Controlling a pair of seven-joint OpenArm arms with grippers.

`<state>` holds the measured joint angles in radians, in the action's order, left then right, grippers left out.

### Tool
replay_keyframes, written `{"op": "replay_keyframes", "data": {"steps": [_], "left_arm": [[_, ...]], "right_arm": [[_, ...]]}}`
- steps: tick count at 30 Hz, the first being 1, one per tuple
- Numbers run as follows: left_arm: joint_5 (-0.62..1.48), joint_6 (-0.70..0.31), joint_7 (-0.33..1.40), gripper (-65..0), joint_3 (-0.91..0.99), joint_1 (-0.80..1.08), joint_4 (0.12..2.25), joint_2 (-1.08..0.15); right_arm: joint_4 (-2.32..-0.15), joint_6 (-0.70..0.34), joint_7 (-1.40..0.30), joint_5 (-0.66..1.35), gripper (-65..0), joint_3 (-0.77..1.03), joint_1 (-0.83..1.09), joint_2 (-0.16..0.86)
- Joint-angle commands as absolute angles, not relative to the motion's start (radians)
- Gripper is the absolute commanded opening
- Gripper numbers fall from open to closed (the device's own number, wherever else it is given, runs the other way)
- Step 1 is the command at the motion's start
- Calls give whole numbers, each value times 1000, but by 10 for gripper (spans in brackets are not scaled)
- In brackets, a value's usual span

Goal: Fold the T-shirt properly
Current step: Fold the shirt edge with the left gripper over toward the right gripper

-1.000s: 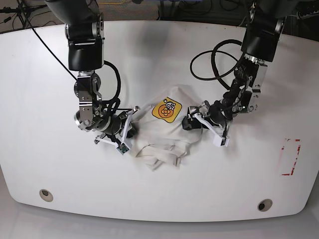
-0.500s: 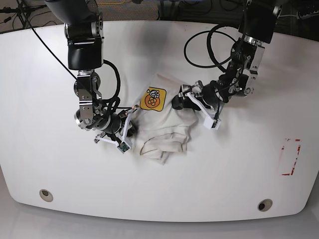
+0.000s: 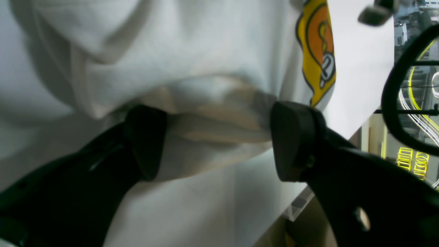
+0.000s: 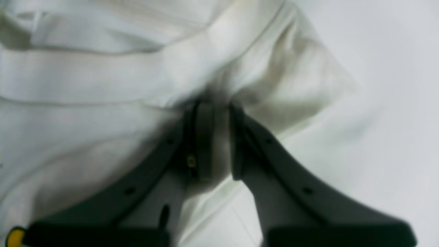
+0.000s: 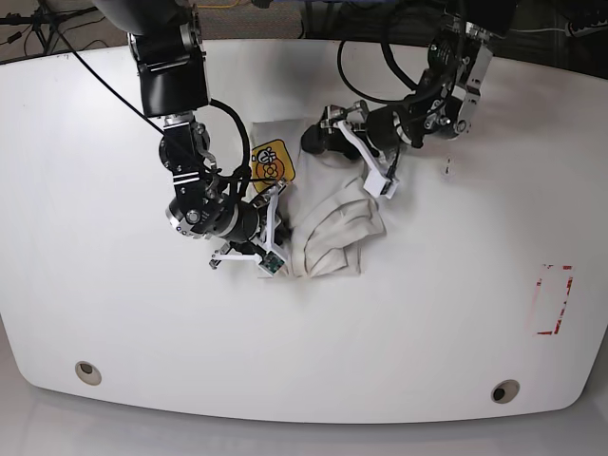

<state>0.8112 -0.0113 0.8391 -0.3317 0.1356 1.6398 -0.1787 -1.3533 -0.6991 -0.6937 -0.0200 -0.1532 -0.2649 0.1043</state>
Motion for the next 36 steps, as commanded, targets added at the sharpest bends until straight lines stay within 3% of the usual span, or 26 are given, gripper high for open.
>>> {"op": "replay_keyframes", "data": {"steps": [1,21,36], "left_arm": [[791,5,891,-210,-331,148,1681,-209],[791,5,891,-208,-302,-30,1847,-363],[788,4,886,-204,-223,-286,1455,-278]], "right_arm": [[-1385,-698,-684,-8,-577,-153,-282,107],[-1385,-698,-687,-8,-577,-153,-277,113],[-1382,-698,-687,-8,-577,-153,-277,108]]}}
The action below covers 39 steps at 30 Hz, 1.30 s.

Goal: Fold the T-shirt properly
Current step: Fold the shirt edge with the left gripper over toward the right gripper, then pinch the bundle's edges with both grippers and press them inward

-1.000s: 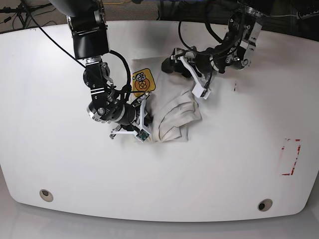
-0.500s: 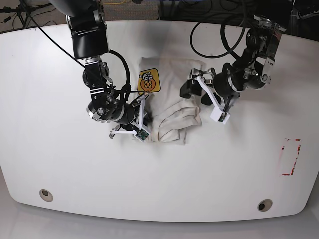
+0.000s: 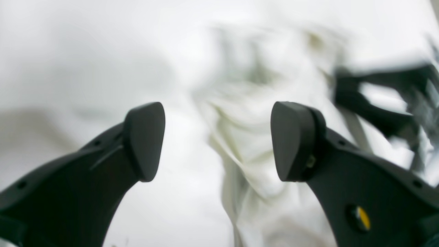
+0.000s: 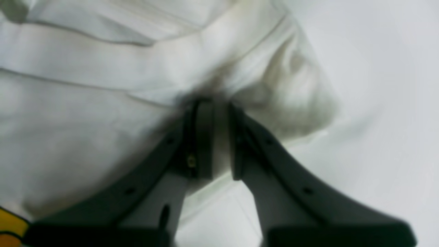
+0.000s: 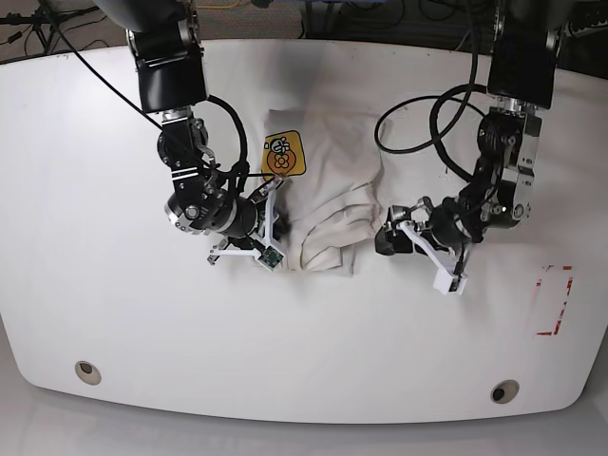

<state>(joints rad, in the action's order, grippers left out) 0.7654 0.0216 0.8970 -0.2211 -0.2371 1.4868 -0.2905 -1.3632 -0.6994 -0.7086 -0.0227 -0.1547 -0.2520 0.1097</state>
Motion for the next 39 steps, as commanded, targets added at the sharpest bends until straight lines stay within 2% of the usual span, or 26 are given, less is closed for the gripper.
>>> {"op": "replay_keyframes", "data": {"steps": [1,4,8,10,24,39], "left_arm": [[788,4,886,-204,-223,-300,1432,-278],[789,-30,885,-203,-225,-329,1372,-262],[785,-147,885,-203,-220,-343,1323,-225],[785,-163,885,-203,-222,-344,1310,-220],[783,-171,885,-203,-263,-343,1274,-217],[783,-168,800,-203,-331,-346,1259,-214]], "right_arm": [[-1382,-698,-687,-8,-577,-153,-277,108],[-1382,-698,-687,-5,-577,-153,-277,107],[-1386,-698,-688,-4,-579,-153,-277,107],[-1411,-698,-693,-4,-579,-153,-277,107],[-1797,-698,-1003,-2,-577,-148,-242,104],[-1939,-698,-1015,-4,-577,-148,28,27]]}}
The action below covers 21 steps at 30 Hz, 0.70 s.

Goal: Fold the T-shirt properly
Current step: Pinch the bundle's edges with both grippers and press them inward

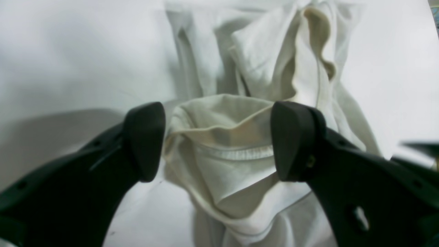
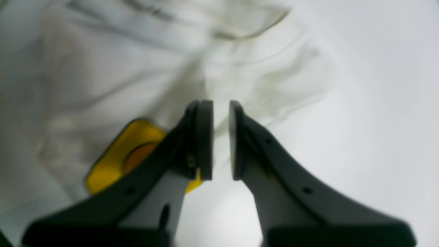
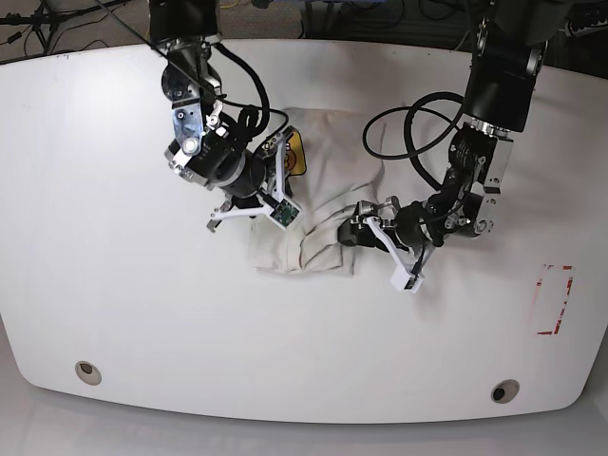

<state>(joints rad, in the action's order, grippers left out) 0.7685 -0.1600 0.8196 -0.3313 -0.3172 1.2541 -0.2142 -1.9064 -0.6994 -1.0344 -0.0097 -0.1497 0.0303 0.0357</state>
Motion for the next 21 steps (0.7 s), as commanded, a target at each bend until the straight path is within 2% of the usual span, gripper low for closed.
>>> {"op": "replay_keyframes", "data": {"steps": [1,9,21], "left_arm": [[783,-168,800,-203,-331,-346,1256,-214],[785,-166,794,-203,-329,-346,1259,-213],[783,-165,794,-203,-326,-346,1254,-217]], "right_arm": [[-1940,-698,-1015,-4,-577,-148,38,25],[-1929,-698,-1007,-2,-577,-150,96,21],[-1758,-698,-848,-2,-577,-150,136,22]]}}
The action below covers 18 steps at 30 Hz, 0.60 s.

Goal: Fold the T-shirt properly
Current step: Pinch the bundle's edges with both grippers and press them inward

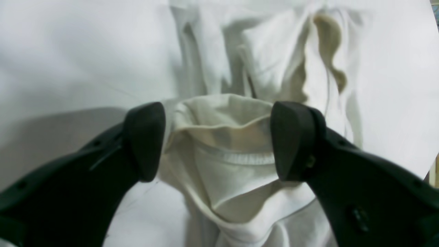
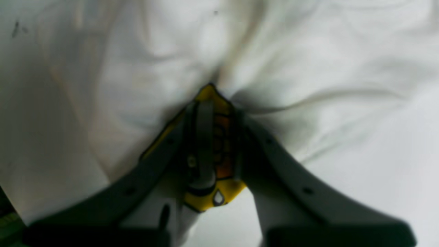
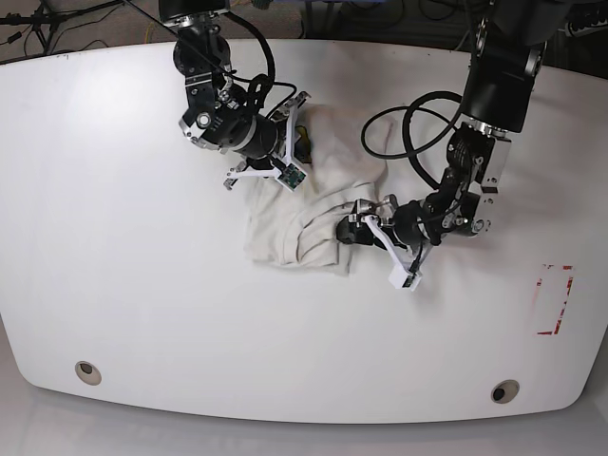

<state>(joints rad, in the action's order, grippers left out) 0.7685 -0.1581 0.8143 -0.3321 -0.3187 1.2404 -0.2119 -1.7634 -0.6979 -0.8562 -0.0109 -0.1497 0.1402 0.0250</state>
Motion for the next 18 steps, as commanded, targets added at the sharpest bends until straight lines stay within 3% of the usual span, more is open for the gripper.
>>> {"op": "replay_keyframes", "data": {"steps": [1,16,18], "left_arm": [[783,-165,794,-203,-328,-346,1253,-217],[765,-165,792,-212,-374,-346,1233,-216],[734,-165,792,-240,-374,-348,1210,-211]], "right_arm": [[-1753,-698,-843,-2,-577,-150,136,22],[-1753,-698,-839,-2,-577,-151,136,22],[-1753,-698,-839,-2,-577,-151,134,22]]}}
